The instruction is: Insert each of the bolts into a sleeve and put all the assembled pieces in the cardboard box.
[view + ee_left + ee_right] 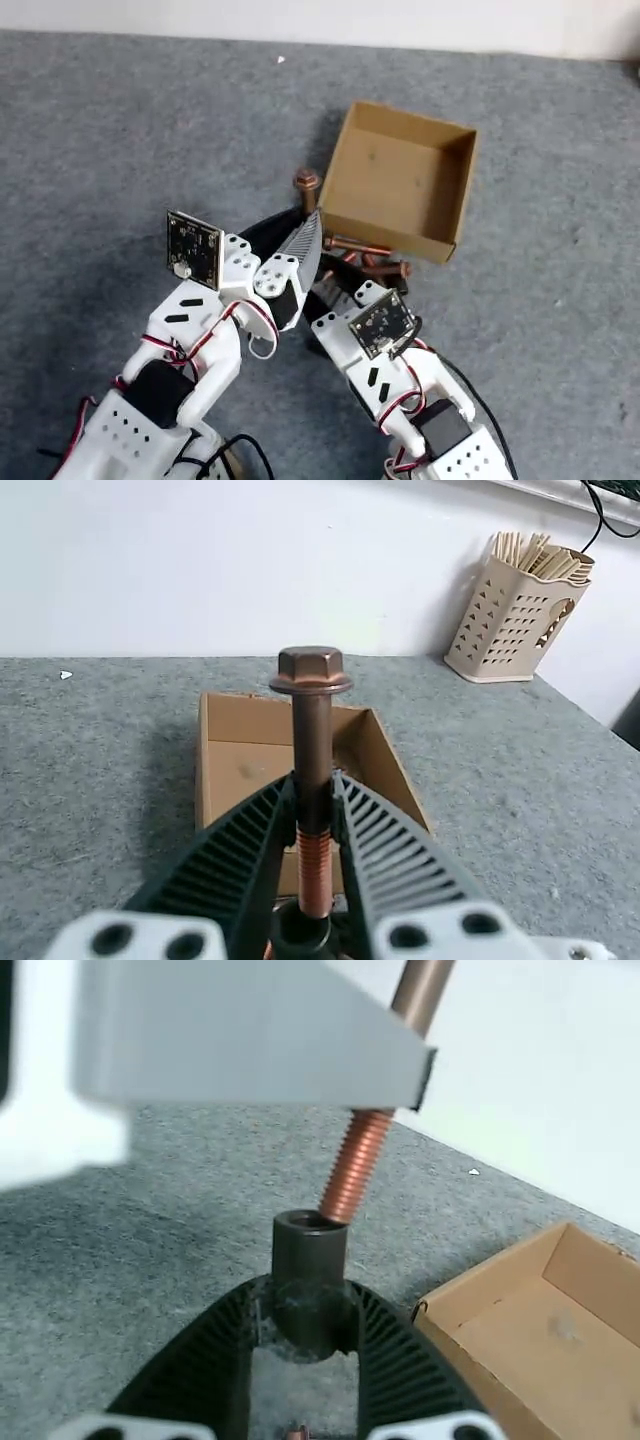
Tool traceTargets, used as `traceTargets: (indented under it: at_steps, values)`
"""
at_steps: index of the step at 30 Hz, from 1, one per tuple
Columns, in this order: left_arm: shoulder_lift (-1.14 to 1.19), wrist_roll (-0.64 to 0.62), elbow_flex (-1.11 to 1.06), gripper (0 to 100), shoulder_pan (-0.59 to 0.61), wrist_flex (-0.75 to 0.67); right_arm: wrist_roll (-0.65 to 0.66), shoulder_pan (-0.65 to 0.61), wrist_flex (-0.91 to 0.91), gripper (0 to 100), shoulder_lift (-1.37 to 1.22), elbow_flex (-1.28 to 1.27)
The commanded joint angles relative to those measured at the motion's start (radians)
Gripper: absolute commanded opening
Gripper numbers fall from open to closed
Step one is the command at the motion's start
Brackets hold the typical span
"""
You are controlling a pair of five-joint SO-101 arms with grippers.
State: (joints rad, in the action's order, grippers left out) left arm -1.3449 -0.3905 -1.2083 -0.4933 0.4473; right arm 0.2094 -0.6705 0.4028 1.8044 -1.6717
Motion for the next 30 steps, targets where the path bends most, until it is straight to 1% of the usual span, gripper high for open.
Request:
traceTargets:
  at_steps: [1, 4, 8, 14, 18, 22, 27, 30]
  values:
    - [-0.008, -0.006, 0.004, 1, -0.019, -0.014, 0.009, 0.025, -0.027, 0.5, 0.031, -0.025]
    - [-0.008, -0.006, 0.007, 1, -0.013, -0.014, 0.009, 0.025, -0.027, 0.5, 0.031, -0.025]
    - [-0.03, -0.008, 0.007, 1, 0.033, -0.017, 0.009, 0.025, -0.027, 0.5, 0.031, -0.025]
    - [-0.162, -0.008, -0.045, 1, 0.03, -0.008, 0.009, 0.025, -0.027, 0.5, 0.031, -0.025]
    - [-0.194, -0.006, -0.087, 1, 0.021, -0.012, 0.009, 0.025, -0.027, 0.5, 0.031, -0.025]
    - [-0.194, 0.052, -0.104, 1, -0.01, -0.014, 0.009, 0.025, -0.025, 0.5, 0.031, -0.025]
    - [-0.194, 0.054, -0.113, 1, -0.019, -0.014, 0.009, 0.021, 0.097, 0.5, 0.033, -0.015]
    - [-0.194, 0.055, -0.128, 1, -0.039, -0.011, 0.009, 0.024, 0.102, 0.5, 0.033, -0.002]
